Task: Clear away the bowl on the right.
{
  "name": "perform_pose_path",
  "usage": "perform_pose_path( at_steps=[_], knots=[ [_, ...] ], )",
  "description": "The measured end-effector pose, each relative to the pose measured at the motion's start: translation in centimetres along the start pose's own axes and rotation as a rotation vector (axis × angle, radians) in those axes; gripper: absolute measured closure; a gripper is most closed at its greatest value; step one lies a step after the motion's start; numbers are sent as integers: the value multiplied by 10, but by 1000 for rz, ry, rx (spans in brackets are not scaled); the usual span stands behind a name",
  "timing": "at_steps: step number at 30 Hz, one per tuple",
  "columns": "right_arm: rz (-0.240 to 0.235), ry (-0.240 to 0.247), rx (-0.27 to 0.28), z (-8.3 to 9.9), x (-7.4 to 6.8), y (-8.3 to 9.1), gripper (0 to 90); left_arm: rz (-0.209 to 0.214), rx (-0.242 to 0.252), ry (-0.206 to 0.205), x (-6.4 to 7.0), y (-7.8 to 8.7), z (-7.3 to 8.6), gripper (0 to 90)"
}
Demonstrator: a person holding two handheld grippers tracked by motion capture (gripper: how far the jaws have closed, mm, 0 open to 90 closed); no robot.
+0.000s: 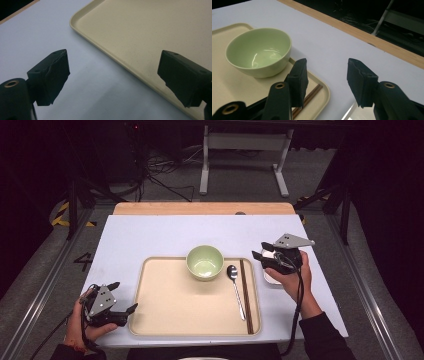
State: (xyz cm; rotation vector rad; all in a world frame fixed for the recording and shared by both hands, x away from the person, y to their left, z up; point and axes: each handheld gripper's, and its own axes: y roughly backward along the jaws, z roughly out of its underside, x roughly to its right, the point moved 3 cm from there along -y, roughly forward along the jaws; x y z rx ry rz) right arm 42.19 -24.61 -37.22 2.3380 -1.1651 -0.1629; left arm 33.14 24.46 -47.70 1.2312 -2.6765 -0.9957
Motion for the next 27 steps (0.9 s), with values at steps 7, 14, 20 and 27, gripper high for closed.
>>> perform_pose_path(
  at_steps=[7,14,20,27],
  knots=[
    [64,13,-22,10,9,12,481,3,-1,-5,0,0,0,114],
    [110,24,-54,20,17,21,456,4,0,-15,0,0,0,113],
    [138,12,-72,30,26,29,438,9,1,-9,1,0,0,112],
    [185,1,-107,42,38,34,422,15,-4,-8,1,-1,0,111]
  ],
)
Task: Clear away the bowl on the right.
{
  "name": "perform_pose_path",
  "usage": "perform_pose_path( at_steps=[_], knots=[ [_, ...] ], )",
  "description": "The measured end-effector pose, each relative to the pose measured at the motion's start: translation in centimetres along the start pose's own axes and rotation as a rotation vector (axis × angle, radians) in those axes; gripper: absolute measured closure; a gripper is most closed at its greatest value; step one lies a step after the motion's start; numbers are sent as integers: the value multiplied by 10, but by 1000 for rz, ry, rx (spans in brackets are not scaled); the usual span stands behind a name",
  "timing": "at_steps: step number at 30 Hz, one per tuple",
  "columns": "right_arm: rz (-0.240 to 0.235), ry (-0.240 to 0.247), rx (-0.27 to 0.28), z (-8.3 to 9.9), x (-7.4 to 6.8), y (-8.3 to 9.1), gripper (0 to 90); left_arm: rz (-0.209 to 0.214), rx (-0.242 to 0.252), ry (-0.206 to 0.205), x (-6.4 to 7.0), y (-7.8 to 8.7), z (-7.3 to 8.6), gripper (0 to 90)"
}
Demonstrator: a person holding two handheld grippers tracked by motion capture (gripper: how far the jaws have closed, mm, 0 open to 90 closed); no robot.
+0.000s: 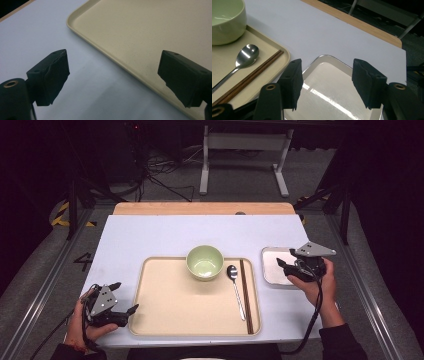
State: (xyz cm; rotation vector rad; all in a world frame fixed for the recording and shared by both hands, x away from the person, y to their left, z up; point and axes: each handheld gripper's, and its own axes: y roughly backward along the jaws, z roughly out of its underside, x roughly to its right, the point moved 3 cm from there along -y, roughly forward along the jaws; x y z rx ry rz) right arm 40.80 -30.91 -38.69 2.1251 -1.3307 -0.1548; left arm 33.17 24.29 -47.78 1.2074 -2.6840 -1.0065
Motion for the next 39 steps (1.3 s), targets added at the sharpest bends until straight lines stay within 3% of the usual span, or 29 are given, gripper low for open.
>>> perform_pose_path(
  at_steps=[8,24,27,32,39],
  knots=[
    [33,-40,-28,13,16,1,388,-3,1,1,0,0,0,112],
    [67,-209,-142,58,63,-16,382,2,-7,-4,-1,-1,0,112],
    [39,-279,-146,67,71,-21,383,0,-8,-6,-1,-1,0,114],
    [3,-356,-160,75,76,-27,377,0,-7,-1,-1,-1,1,114],
    [-7,-383,-183,83,80,-33,382,3,-11,-7,-1,-2,1,114]
  ],
)
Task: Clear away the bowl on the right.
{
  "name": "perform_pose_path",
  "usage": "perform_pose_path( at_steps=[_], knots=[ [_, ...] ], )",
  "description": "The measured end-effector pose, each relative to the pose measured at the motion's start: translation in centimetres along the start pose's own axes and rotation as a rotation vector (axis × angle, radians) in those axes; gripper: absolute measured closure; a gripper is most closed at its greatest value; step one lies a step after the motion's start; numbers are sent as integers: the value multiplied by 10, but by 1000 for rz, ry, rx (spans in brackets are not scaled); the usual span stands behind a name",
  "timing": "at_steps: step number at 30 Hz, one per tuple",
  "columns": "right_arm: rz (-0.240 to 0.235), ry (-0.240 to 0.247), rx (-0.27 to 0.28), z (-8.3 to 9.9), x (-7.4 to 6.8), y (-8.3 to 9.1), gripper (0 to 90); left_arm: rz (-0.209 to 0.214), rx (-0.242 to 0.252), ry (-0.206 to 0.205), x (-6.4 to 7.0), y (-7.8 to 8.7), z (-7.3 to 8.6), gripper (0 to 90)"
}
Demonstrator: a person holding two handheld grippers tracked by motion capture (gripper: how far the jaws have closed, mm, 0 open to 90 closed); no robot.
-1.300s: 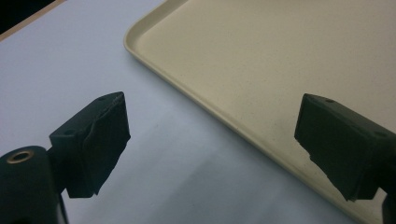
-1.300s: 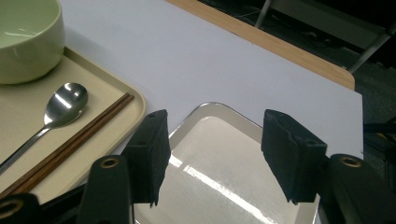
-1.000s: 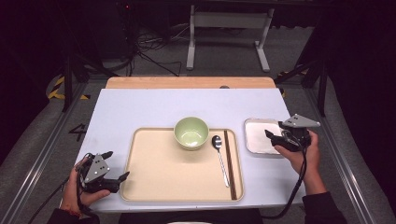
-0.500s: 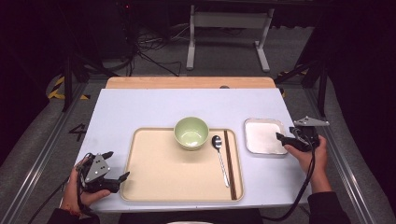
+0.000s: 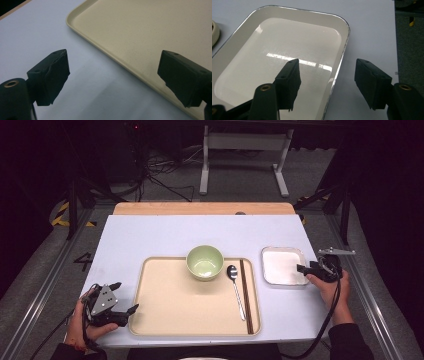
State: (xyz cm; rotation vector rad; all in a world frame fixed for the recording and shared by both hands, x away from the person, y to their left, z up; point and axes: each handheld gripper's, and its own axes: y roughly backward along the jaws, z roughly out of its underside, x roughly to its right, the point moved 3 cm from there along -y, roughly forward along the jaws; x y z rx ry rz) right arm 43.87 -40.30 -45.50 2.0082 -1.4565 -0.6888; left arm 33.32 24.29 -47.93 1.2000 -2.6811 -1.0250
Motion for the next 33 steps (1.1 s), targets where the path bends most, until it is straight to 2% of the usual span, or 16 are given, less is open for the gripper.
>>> perform_pose_path(
  at_steps=[4,6,7,9,12,16,19,22,23,27,33],
  knots=[
    [-10,-1,-8,1,0,-2,414,-1,0,0,0,0,0,114],
    [-21,2,-14,1,-1,-3,488,-1,-1,-1,0,0,0,114],
    [-38,-8,-17,2,-2,-3,502,-2,-1,-1,0,0,0,114],
    [-33,-31,-32,2,-2,-4,546,-2,-2,-1,0,0,0,114],
    [-42,-44,-46,4,-1,-6,564,-2,-1,-2,0,0,0,114],
    [-57,-68,-35,4,2,-6,592,0,-4,3,0,0,0,114],
    [-53,-119,-17,7,5,-7,673,-3,-11,1,0,-1,0,112],
    [-48,-143,-9,8,10,-6,775,0,-10,1,-1,-2,0,112],
    [-54,-155,-3,9,12,-6,816,1,-8,2,-1,-2,0,112],
    [-94,-216,15,9,16,-9,860,2,-4,14,-1,-3,0,112],
    [-102,-219,23,7,14,-11,898,1,-3,13,-2,-1,1,112]
  ],
)
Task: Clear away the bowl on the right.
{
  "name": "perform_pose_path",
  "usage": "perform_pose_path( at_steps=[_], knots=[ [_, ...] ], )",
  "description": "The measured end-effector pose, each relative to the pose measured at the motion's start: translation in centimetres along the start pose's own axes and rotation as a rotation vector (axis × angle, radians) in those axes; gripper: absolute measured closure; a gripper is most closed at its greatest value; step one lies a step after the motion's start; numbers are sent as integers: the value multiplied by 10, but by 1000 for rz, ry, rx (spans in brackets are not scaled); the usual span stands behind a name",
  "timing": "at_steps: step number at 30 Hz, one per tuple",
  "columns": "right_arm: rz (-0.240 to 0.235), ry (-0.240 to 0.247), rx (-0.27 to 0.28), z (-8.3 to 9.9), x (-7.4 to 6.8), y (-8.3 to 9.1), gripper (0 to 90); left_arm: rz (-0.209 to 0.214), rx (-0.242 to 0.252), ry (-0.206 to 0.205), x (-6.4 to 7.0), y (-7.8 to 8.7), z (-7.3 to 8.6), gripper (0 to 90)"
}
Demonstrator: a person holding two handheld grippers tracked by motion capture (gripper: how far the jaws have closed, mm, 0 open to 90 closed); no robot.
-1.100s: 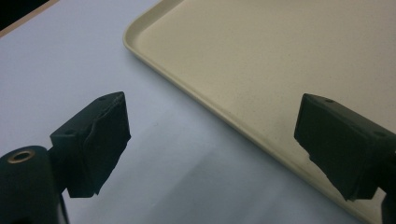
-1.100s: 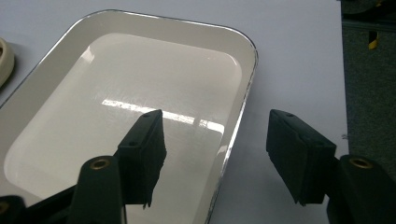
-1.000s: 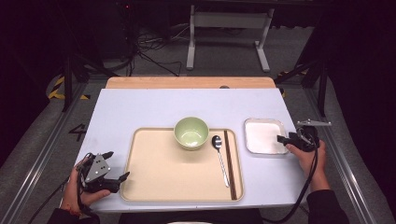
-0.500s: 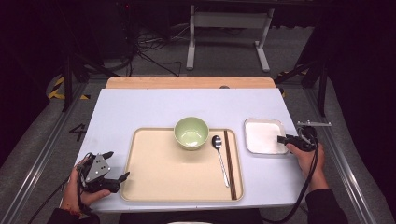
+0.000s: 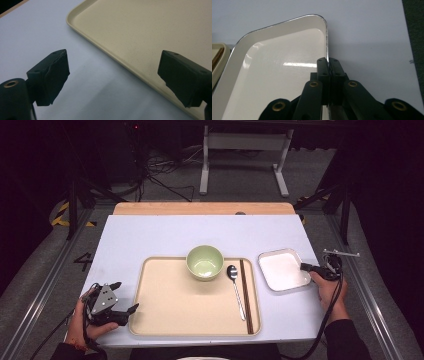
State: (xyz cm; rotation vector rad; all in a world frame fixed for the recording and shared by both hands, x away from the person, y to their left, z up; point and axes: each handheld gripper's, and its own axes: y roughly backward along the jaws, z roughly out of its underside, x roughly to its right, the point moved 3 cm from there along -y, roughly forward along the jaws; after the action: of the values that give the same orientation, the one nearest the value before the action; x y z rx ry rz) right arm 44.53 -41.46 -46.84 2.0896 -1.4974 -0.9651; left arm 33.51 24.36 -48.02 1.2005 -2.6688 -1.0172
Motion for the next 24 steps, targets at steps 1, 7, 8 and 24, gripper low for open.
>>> perform_pose_path(
  at_steps=[1,7,8,24],
  knots=[
    [11,-4,8,0,1,0,898,-3,0,-2,0,0,0,112],
    [10,-23,38,0,5,5,900,-2,2,-1,0,-1,-1,112],
    [6,-20,43,0,5,6,900,-6,2,0,-1,-1,-1,111],
    [12,1,142,-6,6,26,900,-17,4,0,0,2,-1,111]
  ],
)
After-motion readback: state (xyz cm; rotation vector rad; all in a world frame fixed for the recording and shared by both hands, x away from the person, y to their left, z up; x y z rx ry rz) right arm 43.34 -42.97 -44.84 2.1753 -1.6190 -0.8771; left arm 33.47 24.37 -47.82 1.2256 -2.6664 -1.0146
